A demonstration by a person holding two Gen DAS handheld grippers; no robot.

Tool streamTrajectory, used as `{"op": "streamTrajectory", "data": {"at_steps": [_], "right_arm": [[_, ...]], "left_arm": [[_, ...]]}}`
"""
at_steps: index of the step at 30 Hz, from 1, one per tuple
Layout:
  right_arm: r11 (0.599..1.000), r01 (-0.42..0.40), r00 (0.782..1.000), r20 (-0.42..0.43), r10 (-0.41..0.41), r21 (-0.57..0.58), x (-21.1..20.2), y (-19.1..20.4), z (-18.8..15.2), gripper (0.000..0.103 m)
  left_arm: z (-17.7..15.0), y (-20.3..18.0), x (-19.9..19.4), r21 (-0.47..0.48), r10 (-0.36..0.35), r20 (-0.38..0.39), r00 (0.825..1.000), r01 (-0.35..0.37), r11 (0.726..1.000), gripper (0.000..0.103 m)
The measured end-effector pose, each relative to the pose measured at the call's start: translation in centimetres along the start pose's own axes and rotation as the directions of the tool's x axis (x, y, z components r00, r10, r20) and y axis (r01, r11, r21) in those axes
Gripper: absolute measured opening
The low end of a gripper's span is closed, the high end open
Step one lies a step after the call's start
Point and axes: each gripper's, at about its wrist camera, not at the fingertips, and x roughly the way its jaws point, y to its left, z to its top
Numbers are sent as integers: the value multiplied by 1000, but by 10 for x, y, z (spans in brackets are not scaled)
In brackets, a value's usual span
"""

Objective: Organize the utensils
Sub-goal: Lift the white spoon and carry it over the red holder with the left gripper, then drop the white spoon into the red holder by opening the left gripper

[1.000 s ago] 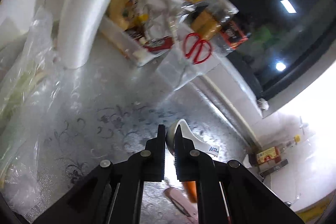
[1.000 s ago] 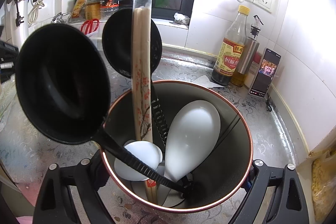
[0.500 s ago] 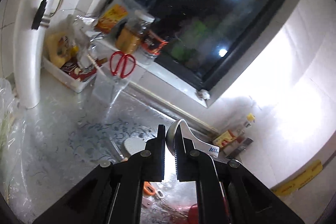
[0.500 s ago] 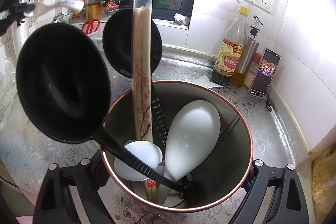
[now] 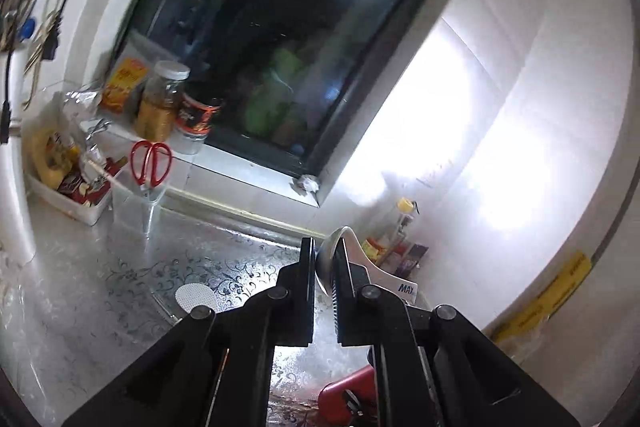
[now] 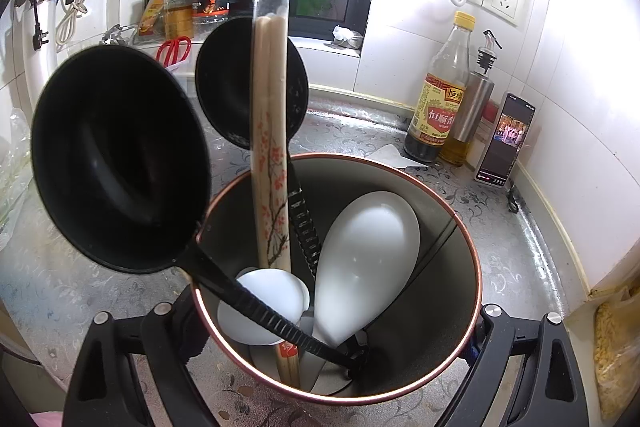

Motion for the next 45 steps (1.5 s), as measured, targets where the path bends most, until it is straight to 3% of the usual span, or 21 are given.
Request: {"op": "streamTrajectory", "data": {"at_steps": [7, 10, 15, 19, 32, 45], "right_arm": [[1000, 0, 1000, 0, 0, -1, 0, 0, 0, 95], [1000, 2, 1000, -1, -2, -2, 1, 0, 0, 95], [1000, 2, 1000, -2, -2, -3, 1, 0, 1, 95], [1000, 1, 1000, -1, -1, -3, 2, 1, 1, 95], [1000, 0, 1000, -2, 0, -3, 2, 1, 1, 95], [1000, 2, 1000, -2, -2, -2, 2, 1, 1, 95]], "left_arm": [[-13, -42, 17, 176, 37, -65, 997, -25, 984, 7], [-25, -67, 26, 292, 89, -77, 993, -63, 954, 7], [-45, -92, 43, 383, 85, -135, 987, -28, 923, 7], [-57, -111, 54, 477, 134, -136, 982, -54, 878, 7], [-81, -131, 74, 601, 215, -163, 963, -76, 796, 8], [-91, -139, 80, 586, 156, -260, 953, 28, 810, 12]]}}
